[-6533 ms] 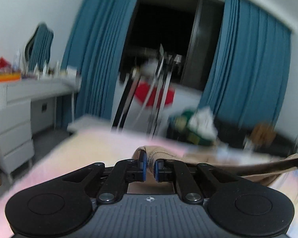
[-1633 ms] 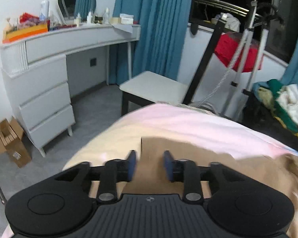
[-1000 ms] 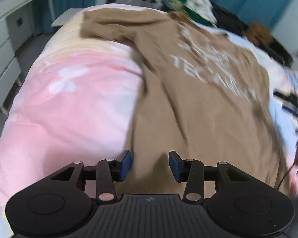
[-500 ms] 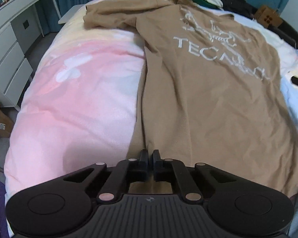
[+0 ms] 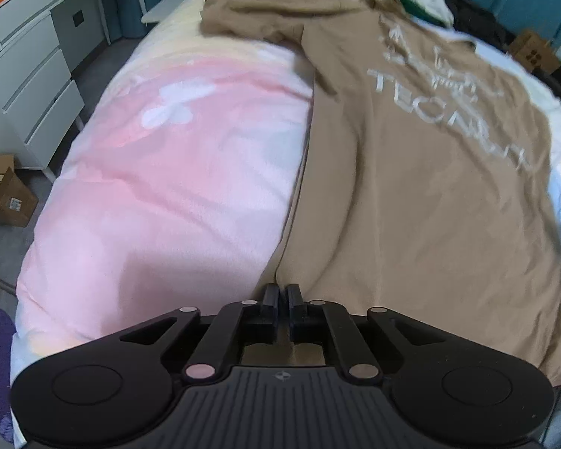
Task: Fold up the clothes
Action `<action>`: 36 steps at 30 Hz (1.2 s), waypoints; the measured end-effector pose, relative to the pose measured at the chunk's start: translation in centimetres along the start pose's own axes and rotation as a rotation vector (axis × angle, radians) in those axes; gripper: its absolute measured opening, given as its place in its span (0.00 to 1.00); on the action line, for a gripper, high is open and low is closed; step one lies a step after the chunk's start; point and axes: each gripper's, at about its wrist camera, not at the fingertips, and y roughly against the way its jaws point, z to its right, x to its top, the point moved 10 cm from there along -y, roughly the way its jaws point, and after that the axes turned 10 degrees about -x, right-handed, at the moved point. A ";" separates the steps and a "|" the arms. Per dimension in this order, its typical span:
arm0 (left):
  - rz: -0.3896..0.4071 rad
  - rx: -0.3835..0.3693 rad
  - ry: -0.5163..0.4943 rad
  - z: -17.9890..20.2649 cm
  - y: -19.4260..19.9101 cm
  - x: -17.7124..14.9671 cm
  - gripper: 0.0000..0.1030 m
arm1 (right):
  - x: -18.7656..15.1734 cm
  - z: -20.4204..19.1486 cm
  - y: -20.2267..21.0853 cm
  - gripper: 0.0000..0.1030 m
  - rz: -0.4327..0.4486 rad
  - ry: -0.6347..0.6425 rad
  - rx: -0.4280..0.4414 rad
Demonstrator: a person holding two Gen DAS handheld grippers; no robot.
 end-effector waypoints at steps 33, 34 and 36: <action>0.397 -0.097 -0.108 14.6 -7.2 5.1 0.58 | 10.1 15.4 -20.5 0.55 -0.056 -0.649 0.082; 0.399 -0.101 -0.110 14.7 -7.3 5.2 0.56 | 9.9 15.2 -21.1 0.45 -0.070 -0.653 0.110; 0.402 -0.110 -0.115 14.9 -7.4 5.3 0.54 | 9.6 14.6 -22.1 0.36 -0.092 -0.647 0.158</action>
